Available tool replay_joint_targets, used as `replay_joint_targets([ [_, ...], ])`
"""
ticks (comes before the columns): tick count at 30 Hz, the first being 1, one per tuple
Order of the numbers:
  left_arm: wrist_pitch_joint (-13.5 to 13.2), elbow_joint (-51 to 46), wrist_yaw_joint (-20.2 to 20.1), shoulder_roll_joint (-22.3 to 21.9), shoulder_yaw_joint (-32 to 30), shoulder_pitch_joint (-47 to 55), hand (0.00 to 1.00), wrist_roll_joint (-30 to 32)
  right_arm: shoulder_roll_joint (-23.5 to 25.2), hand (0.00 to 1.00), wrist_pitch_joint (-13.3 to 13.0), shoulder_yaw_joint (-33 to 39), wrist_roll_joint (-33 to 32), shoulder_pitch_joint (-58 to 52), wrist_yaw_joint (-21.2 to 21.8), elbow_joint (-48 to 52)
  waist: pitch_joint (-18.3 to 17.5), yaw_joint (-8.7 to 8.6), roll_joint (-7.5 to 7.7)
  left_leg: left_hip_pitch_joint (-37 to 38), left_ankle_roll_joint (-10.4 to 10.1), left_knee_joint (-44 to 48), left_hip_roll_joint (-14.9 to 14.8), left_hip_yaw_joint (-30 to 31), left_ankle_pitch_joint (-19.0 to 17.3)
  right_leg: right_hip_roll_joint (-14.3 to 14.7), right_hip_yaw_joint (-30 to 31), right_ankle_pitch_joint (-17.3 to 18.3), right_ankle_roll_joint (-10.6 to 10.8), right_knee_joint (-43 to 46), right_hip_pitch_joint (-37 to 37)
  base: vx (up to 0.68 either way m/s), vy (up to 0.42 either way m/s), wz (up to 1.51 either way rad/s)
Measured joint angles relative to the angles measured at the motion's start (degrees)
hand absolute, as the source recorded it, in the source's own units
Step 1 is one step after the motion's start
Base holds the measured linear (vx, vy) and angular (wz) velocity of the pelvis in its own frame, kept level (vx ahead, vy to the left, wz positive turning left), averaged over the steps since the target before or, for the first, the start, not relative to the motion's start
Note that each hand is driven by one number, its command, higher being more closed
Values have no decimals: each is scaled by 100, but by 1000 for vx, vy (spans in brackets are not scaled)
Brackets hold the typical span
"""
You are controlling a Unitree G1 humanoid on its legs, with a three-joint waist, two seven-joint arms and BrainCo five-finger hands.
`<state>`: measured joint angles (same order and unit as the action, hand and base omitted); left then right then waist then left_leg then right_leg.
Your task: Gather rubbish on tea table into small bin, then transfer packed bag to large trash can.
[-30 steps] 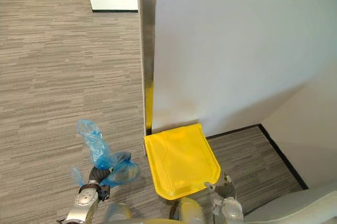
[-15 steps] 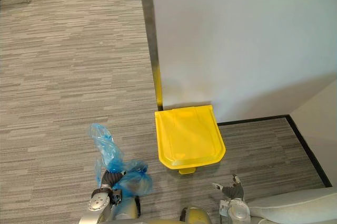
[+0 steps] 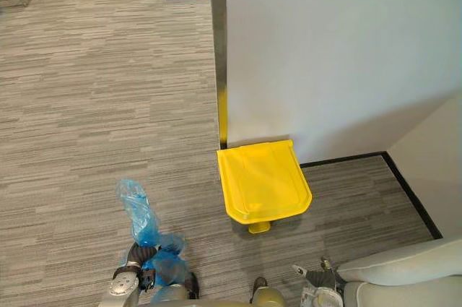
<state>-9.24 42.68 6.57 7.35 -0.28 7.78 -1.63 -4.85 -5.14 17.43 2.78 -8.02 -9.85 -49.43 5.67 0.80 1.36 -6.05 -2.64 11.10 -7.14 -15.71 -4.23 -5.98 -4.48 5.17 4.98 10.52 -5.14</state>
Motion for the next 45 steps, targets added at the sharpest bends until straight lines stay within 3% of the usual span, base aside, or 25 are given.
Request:
replay_joint_targets([
  [2,-1,-79,-1,0,-15,3,100,-2,-25,0,3,32,-1,64,0,1,46,3,4,-84,17,318,-33,2,-197,-20,51,157,30,266,-68,-20,19,-8],
  [4,2,-270,-3,-1,-9,25,100,0,-22,0,8,42,-5,130,2,44,180,-3,27,-273,15,1149,-126,37,-758,-114,86,579,137,1057,-239,-35,49,-2],
  [6,2,-440,-4,21,-22,9,100,0,34,0,52,41,-4,136,6,167,313,-11,63,-236,118,1498,-150,140,-1107,-276,-30,691,268,1965,-443,-17,39,8],
  [8,3,-563,6,10,-39,-14,100,-1,112,0,71,21,-5,195,7,286,490,27,25,-158,164,1656,-243,135,-1205,-270,-88,816,200,2693,-1039,-1,8,-7],
  [9,5,-614,11,53,-38,-34,100,-1,151,0,72,-4,-5,205,7,391,564,20,51,-114,166,1774,-319,147,-1281,-247,-162,842,141,2608,-1177,24,-38,-7],
  [12,5,-629,10,92,-19,-206,100,-2,181,0,72,-29,-11,225,-2,549,732,31,170,-4,138,2211,-454,196,-1601,-205,-380,338,121,1416,-1517,118,-105,9],
  [14,4,-604,16,1,23,-503,100,-1,63,0,131,-19,-41,221,-11,555,873,26,57,-34,-12,2632,-604,470,-1921,-155,-533,-327,43,1241,-1270,159,-179,43],
  [16,-5,-607,11,-50,146,-732,100,-1,24,0,140,2,-42,207,-11,683,1017,13,4,51,-199,2767,-660,650,-2044,-68,-330,8,75,1974,-1376,160,-229,52],
  [18,-6,-602,30,-22,226,-835,100,20,2,0,191,89,-40,-41,6,726,987,-74,66,80,-404,2805,-573,1120,-2164,250,227,593,-212,2940,-1535,244,-358,97],
  [20,-7,-602,130,-77,226,-786,100,19,-30,0,353,257,-46,-75,5,724,938,-120,-16,98,-496,2769,-658,1383,-2155,208,-154,915,-371,3107,-1528,287,-309,79],
  [23,-3,-600,118,-265,197,-743,100,-4,-58,0,288,270,-126,116,-1,771,791,-129,-195,204,-526,3275,-909,1273,-2176,388,-503,1032,-658,3068,-1513,323,-197,24],
  [25,-2,-587,93,-450,199,-827,100,0,4,0,175,238,-271,265,5,822,749,-158,-206,480,-590,2602,-943,1083,-2155,376,-682,983,-748,2939,-1522,232,-109,31],
  [30,-5,-326,96,-311,173,-765,100,-1,7,0,127,167,-267,422,13,501,467,-142,-194,696,-788,1631,-878,1065,-2045,399,-663,877,-719,2733,-1546,26,-30,20],
  [37,-3,-158,91,-154,-38,-441,100,3,5,0,119,-58,-215,374,10,379,445,-120,-185,724,-886,1688,-852,1074,-1974,518,-462,497,-701,2492,-1414,-104,-6,-1],
  [41,-9,-155,88,-103,-48,-380,100,5,-19,0,118,-180,-89,354,9,422,525,81,-11,772,-676,1837,-632,782,-1845,462,-188,-77,-524,2021,-1276,-281,60,-39],
  [42,-9,-156,90,-48,-54,-295,100,5,-21,0,115,-292,7,319,33,484,522,126,6,600,-499,1929,-642,629,-1732,479,-65,-515,-242,1429,-1236,-422,75,-56],
  [43,-10,-160,91,-41,-65,-272,100,4,-11,0,117,-302,10,292,44,513,565,125,-101,543,-436,1894,-677,535,-1651,466,-72,-595,-187,1363,-1245,-509,79,-61],
  [45,1,-143,90,-10,-177,-145,100,5,-4,0,127,-398,11,139,137,560,575,152,31,453,-295,1648,-598,363,-1387,176,-192,-2,-261,2797,-1528,-386,8,-26],
])
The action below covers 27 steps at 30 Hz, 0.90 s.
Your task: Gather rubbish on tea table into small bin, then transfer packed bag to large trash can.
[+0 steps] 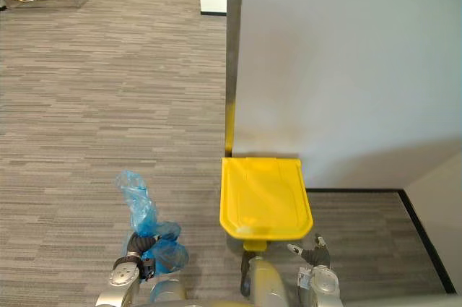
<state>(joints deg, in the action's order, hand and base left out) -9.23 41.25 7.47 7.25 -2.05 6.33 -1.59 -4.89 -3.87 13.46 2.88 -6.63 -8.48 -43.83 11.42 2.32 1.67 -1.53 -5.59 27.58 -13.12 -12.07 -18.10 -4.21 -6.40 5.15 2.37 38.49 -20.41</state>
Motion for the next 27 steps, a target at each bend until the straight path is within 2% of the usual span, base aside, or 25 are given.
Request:
replay_joint_targets([
  [2,1,-14,1,37,-34,64,100,1,-1,0,2,7,1,-284,-2,2,-17,1,44,-19,-44,-316,18,12,220,-173,83,408,49,1312,134,-300,-61,6],
  [3,0,-32,-2,48,-33,131,100,1,2,0,0,-2,2,-363,5,6,-66,-10,79,-78,-72,-506,40,17,354,-245,213,578,140,1737,286,-250,-106,4],
  [4,0,-34,-3,49,-33,162,100,1,5,0,-1,-2,2,-413,9,16,-103,-4,113,-129,-110,-599,67,31,421,-287,303,658,207,1802,415,-219,-164,4],
  [5,1,-56,0,51,-47,211,100,2,15,0,-3,0,5,-525,15,37,-239,14,247,-334,-188,-773,172,105,587,-390,513,799,344,1372,805,-206,-280,19],
  [6,4,-93,5,22,-101,210,100,2,7,0,-11,26,6,-511,1,42,-424,-1,431,-715,-263,-817,289,229,784,-367,439,1725,413,-27,1320,-189,-287,18],
  [7,3,-94,6,-3,-120,208,100,2,32,0,-23,28,5,-505,-4,42,-456,24,435,-787,-268,-815,311,249,823,-348,428,1874,266,-375,1372,-105,-253,11],
  [8,23,-40,-14,-215,-78,157,100,2,-36,0,-28,156,-2,-401,-11,-16,-412,4,194,-956,-277,-847,187,427,959,-151,280,1760,25,-753,1389,-71,-128,1],
  [9,20,-33,-58,-348,-69,173,100,-1,-87,0,-35,251,-4,-391,-27,-22,-428,-4,93,-1014,-225,-982,140,483,1113,-34,206,1623,-60,-984,1393,-72,-123,8],
  [10,18,-33,-90,-388,-53,171,100,-1,-105,0,-39,249,-4,-408,-28,-29,-471,2,6,-997,-208,-1116,118,526,1338,28,149,1572,-90,-1067,1408,-84,-88,21],
  [11,10,-33,-106,-376,-25,164,100,-2,-115,0,-49,238,-10,-435,-29,-66,-483,-7,-11,-961,-287,-1322,122,580,1620,48,80,1560,-103,-1080,1391,-58,-77,33],
  [12,6,-41,-105,-371,-24,130,100,-4,-102,0,-69,239,-24,-458,-36,-72,-497,-19,-36,-975,-304,-1431,133,579,1741,37,-6,1534,-114,-1101,1351,-61,-48,28],
  [17,-1,-141,-106,-372,0,130,100,-5,-94,0,-95,249,-62,-371,-94,-80,-516,1,-56,-1053,-226,-1471,150,390,1827,-3,-142,1270,-30,-1501,1462,-20,55,11],
  [20,-3,-146,-103,-315,18,123,100,-6,37,0,-138,256,-79,-369,-132,-81,-578,-9,101,-924,-68,-1839,324,310,1984,-105,-103,1049,115,-1974,1642,27,139,3],
  [24,-3,-109,-106,-181,39,119,100,-2,78,0,-145,409,-112,-219,-131,-354,-568,-18,112,-711,1,-2099,449,139,2063,-156,78,775,237,-2427,1878,11,112,-17],
  [27,-11,-8,-104,-54,26,104,100,-2,81,0,-140,409,-113,-131,-130,-486,-555,-30,122,-577,40,-2101,503,85,2031,-199,211,730,280,-2497,1933,-47,71,-18],
])
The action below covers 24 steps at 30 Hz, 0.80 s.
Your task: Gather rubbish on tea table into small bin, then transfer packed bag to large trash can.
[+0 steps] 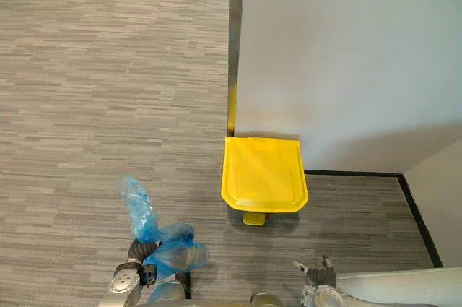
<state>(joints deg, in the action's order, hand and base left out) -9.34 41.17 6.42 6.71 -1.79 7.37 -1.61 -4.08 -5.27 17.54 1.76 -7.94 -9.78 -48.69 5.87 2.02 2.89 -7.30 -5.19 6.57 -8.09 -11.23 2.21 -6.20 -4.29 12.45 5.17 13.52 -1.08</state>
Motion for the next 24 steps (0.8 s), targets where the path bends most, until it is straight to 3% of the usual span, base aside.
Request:
replay_joint_targets([
  [2,0,19,2,44,-12,2,100,-1,-1,0,1,0,0,130,0,-7,75,-58,28,-83,49,277,-12,-9,-191,-7,69,9,20,54,-18,-58,50,-13],
  [4,3,18,4,46,-24,31,100,-1,-23,0,11,10,-1,247,-2,-1,195,-94,29,-343,142,1046,-93,3,-638,-67,116,198,87,289,-66,-62,102,-14],
  [5,10,16,3,45,-4,70,100,-3,-66,0,14,7,-3,273,-4,19,268,-110,78,-565,208,1818,-114,17,-1079,-112,134,456,180,657,-133,-12,137,-8],
  [6,10,-2,4,66,7,71,100,-3,-83,0,20,11,-9,219,-9,78,287,-105,2,-622,185,2161,-121,70,-1490,-175,98,541,260,1061,-137,-1,182,-2],
  [7,12,-6,10,92,1,56,100,-3,-70,0,19,11,-11,204,-8,95,315,-115,64,-595,201,2244,-101,86,-1610,-234,89,568,307,1489,-250,52,129,0],
  [8,14,-8,22,153,-33,1,100,-3,-36,0,22,-21,-12,261,-3,103,465,-94,90,-467,285,2276,-80,52,-1684,-377,62,338,385,2940,-1018,75,133,-6],
  [9,18,-16,23,190,-43,-15,100,-3,24,0,25,-7,-16,276,-2,152,543,-103,73,-360,341,2258,-138,70,-1720,-307,-39,441,203,3196,-1360,84,103,-11],
  [11,34,-13,26,329,-35,-90,100,-2,82,0,24,-6,-16,238,-5,333,670,-86,121,-132,386,2263,-199,85,-1816,-198,-315,426,78,2707,-1718,111,52,2],
  [13,37,-5,23,359,-2,-308,100,-3,53,0,22,55,-54,229,-11,419,779,-109,146,-13,420,2409,-197,146,-1979,-155,-549,37,137,1731,-1931,145,-14,24],
  [14,35,9,20,362,4,-571,100,-4,-24,0,36,86,-149,231,-18,470,910,-109,136,19,442,2680,-189,205,-2183,-173,-640,-453,155,906,-2063,164,-64,40],
  [15,28,19,27,346,3,-757,100,-4,-100,0,64,98,-180,224,-20,512,1002,-109,135,-4,396,2998,-180,273,-2412,-184,-659,-721,223,406,-2097,186,-114,49],
  [17,19,58,39,289,10,-920,100,-5,-165,0,89,249,-189,124,-27,627,1057,-120,91,81,260,3507,-194,487,-2888,-177,-376,-928,95,610,-2091,234,-181,43],
  [18,21,71,81,256,25,-978,100,-5,-240,0,95,358,-201,96,-23,647,1101,-120,-33,136,177,3578,-256,657,-3038,3,-121,-872,-19,1115,-2241,294,-231,47],
  [19,21,94,125,247,109,-1056,100,-6,-256,0,94,534,-236,32,-17,731,1083,-188,-66,140,92,3552,-318,849,-3084,210,450,-642,-130,1492,-2335,243,-202,70],
  [20,20,105,125,258,165,-1129,100,-5,-260,0,93,707,-269,-43,-16,744,1102,-294,-123,112,54,3495,-315,1120,-3102,310,814,-381,-24,1696,-2301,324,-274,111],
  [21,4,122,169,219,163,-1157,100,13,-252,0,232,941,-330,-97,-8,722,1086,-379,-107,237,12,3209,-313,1356,-3087,295,727,-132,143,1973,-2318,370,-298,103],
  [22,6,130,238,136,107,-1086,100,10,-251,0,307,990,-343,-133,-12,745,1032,-439,-187,348,10,3227,-461,1341,-3056,332,477,75,83,2069,-2303,407,-285,68],
  [24,5,105,222,-66,120,-1094,100,-39,-271,0,313,949,-377,-18,-24,806,988,-423,-358,178,-151,4490,-761,1180,-2890,602,337,228,-237,2189,-2328,423,-253,-4],
])
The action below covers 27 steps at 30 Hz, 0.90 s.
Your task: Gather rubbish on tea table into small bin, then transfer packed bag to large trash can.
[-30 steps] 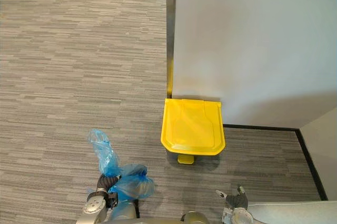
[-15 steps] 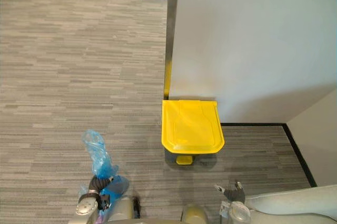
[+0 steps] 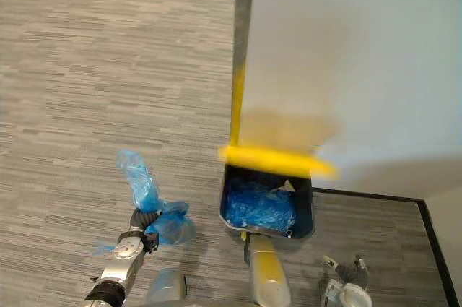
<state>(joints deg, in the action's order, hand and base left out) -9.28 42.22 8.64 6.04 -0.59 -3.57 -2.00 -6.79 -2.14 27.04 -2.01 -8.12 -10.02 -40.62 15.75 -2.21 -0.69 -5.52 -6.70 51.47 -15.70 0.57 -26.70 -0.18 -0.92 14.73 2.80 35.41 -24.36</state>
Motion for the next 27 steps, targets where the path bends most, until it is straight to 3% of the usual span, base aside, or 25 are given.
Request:
replay_joint_targets([
  [2,0,-57,-73,-231,-2,-51,100,-49,68,0,-42,-13,-47,115,11,290,-58,-38,-92,135,-211,-24,-41,-218,297,122,-134,-24,-129,-78,-36,236,-146,0],
  [4,-4,-238,-120,-323,-2,-127,100,-51,166,0,-112,-124,-92,238,15,384,-113,-48,-81,98,-170,-565,-94,-341,322,94,-241,-49,-169,-82,-191,67,-79,31],
  [7,-4,-254,-112,-267,-12,-34,100,-63,322,0,-132,-552,-147,461,24,358,-355,-27,-73,231,-171,-1771,7,-503,319,-3,-315,-389,-205,-611,-300,-56,-33,31],
  [9,-12,-383,-114,-149,-5,98,100,-61,348,0,-162,-1201,-135,793,24,354,-407,14,-95,242,-338,-2140,68,-561,189,-86,-418,-521,-132,-739,-451,-105,3,21],
  [12,-9,-362,-114,-36,44,208,100,-18,374,0,-203,-2016,-52,1309,21,335,-452,82,-122,-16,-334,-2100,78,-570,151,-75,-260,-703,153,-922,-592,-211,-54,-12],
  [15,-11,-344,-110,15,63,204,100,44,376,0,-210,-2568,54,2096,12,96,-450,225,-128,-150,-350,-2406,187,-451,179,16,-169,-1057,75,-1360,-658,-75,-66,-5],
  [21,-60,-396,-90,40,558,-13,100,28,-205,0,-192,-3023,279,4243,-11,-756,-327,333,-342,-274,-493,-2998,379,262,561,27,-499,-1101,56,-1585,-823,30,-122,21],
  [23,-166,-773,-89,39,804,-17,100,-124,-672,0,-157,-3038,390,4954,-71,-883,-210,327,-480,-363,-499,-2938,407,372,701,13,-543,-1109,46,-1560,-828,-21,-40,8],
  [27,-317,-1390,-91,113,1252,-162,100,-474,-1160,0,-116,-3263,447,5583,-173,-992,-124,300,-522,-498,-497,-2933,498,412,777,-103,-517,-1168,96,-1574,-900,-52,-1,9],
])
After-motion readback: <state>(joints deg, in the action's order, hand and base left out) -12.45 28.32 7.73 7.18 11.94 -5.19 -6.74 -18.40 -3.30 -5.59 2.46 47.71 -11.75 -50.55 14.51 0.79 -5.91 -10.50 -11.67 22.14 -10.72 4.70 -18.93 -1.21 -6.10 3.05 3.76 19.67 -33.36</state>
